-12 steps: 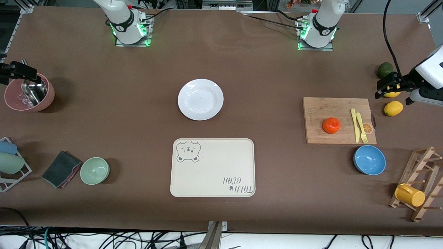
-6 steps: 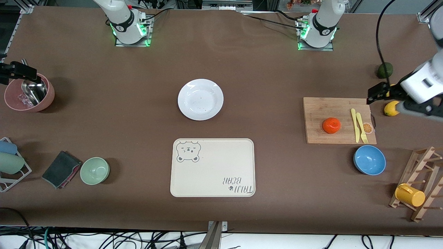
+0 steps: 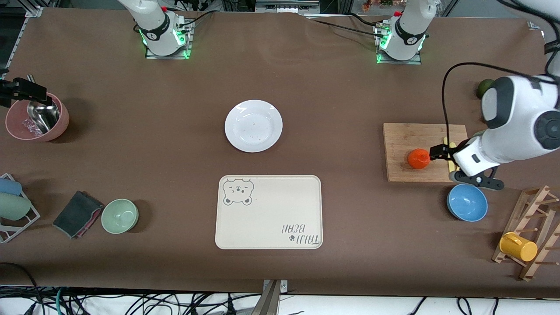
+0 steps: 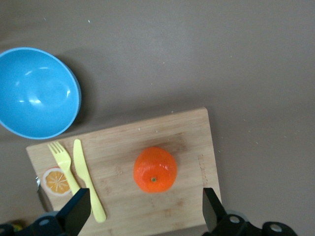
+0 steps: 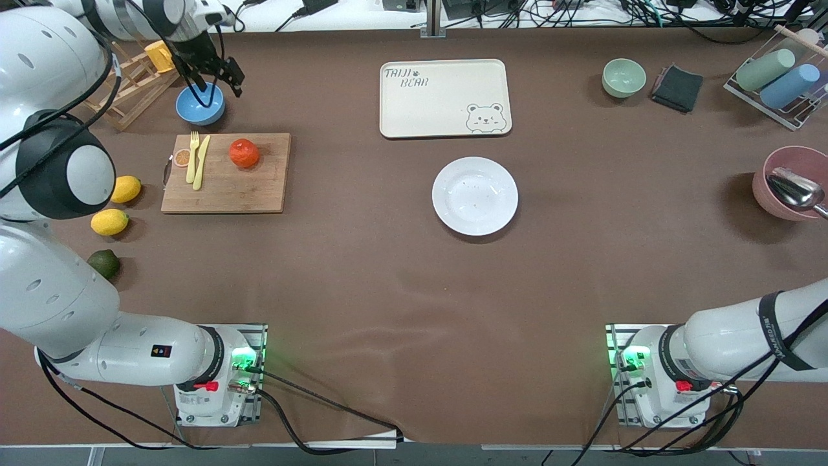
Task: Place orange and plate with both arms
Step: 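Lower the left gripper onto the orange on the cutting board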
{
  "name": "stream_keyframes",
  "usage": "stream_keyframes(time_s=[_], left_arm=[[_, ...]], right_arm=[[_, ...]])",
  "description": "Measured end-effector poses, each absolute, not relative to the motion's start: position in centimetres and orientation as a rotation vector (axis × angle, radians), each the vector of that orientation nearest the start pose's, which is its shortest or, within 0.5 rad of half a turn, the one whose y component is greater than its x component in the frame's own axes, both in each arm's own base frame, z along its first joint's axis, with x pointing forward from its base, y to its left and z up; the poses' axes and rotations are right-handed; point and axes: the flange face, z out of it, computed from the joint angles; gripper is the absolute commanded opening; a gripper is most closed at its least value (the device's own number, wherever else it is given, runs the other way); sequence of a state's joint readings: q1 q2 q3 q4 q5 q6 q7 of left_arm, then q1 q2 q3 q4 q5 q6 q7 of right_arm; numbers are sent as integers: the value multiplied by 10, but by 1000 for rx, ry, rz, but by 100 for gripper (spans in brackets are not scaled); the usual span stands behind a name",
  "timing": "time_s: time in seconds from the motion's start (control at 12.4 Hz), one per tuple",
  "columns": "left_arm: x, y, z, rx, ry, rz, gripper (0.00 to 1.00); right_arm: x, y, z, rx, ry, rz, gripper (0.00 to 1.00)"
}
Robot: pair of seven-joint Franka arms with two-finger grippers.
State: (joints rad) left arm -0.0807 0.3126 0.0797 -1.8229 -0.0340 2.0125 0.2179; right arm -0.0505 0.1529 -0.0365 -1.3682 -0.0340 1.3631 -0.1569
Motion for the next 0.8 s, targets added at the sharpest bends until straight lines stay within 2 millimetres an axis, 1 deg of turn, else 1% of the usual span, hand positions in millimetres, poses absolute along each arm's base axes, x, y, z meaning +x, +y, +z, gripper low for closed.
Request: stream_keyframes(time_s=[0.24,0.4,0.56,0.64,0.8], left_arm=[[589,-2,296,-3132,311,73,100],[567,1,262,-3127,304,20,100],[548,3,235,-3125,296,25,100],[542,4,224,-3125,294,50,100],[538,5,206,-3123,292,74,100]], right_arm=[[577,-53,615,-3149,-103,255,100],[577,-53,615,-3149,-103,255,100],[577,-53,615,-3149,-103,255,100],[577,-53,615,-3149,-103,255,100],[577,-53,615,-3149,-103,255,100]])
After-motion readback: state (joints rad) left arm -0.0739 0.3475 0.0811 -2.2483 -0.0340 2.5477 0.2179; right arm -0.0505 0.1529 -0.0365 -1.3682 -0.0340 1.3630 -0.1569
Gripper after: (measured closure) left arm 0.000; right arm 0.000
